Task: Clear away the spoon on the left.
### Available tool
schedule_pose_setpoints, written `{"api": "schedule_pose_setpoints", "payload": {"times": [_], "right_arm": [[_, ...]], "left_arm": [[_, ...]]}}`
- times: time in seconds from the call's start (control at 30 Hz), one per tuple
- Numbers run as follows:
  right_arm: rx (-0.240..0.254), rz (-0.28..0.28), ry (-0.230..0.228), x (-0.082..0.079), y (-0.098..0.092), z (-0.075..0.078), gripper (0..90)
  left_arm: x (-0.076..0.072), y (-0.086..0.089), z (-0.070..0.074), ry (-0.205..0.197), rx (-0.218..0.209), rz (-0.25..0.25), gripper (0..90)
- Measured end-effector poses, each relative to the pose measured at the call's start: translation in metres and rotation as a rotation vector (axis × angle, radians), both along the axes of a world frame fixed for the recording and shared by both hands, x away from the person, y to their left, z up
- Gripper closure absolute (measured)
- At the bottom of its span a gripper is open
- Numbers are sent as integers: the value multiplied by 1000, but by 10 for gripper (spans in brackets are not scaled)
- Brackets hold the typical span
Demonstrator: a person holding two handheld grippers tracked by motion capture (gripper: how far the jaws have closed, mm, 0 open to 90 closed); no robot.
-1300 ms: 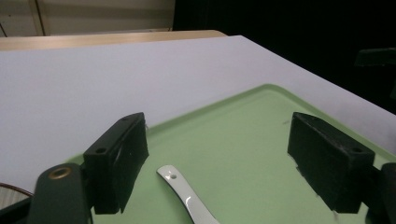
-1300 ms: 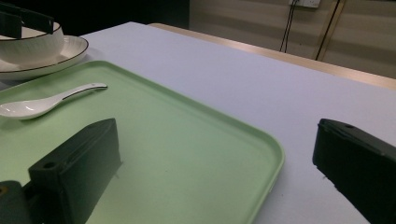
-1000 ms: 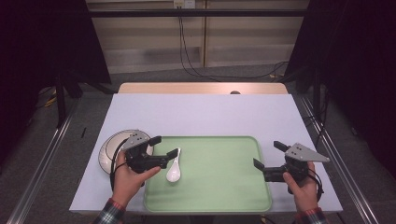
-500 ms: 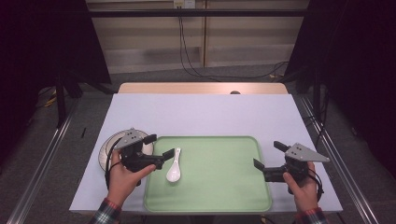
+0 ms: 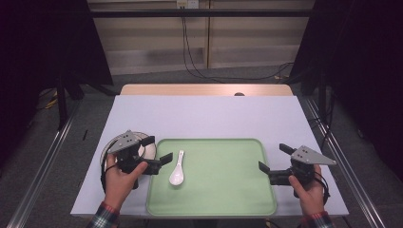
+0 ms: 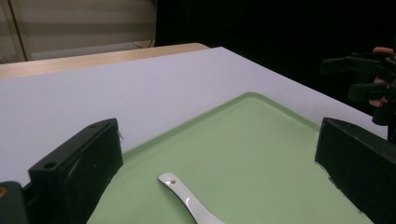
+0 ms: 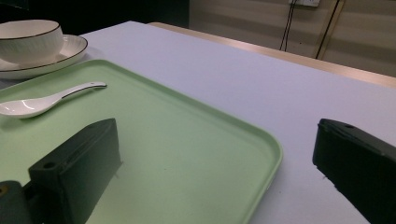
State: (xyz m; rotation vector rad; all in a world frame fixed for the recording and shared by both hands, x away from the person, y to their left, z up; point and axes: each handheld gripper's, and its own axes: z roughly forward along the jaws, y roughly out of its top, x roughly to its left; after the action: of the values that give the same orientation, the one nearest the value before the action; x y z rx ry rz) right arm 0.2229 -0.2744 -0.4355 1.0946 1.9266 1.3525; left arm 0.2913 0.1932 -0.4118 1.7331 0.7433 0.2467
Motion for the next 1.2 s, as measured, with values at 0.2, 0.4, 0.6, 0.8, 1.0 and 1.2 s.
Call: {"api": "schedule_pose_setpoints", "payload": {"times": [0.2,0.4,0.6,0.8,1.0,1.2], "right_arm": [[1,2,0,0,0,0,4],[0,0,-1,0,0,0,4],[2,2,1,0,-1,1,4],[4,5,1,0,-1,0,4],[3,7,2,0,-1,0,4],[0,4,1,0,-1,0,4]], "left_arm": [[0,6,1,-18,5,-22,6],[-2,12,3,-31,22,-5,4],[-4,20,4,-38,25,0,3],[-6,27,4,-49,32,14,3],[-7,35,5,-51,21,3,4],[-10,43,6,-54,33,14,3]]}}
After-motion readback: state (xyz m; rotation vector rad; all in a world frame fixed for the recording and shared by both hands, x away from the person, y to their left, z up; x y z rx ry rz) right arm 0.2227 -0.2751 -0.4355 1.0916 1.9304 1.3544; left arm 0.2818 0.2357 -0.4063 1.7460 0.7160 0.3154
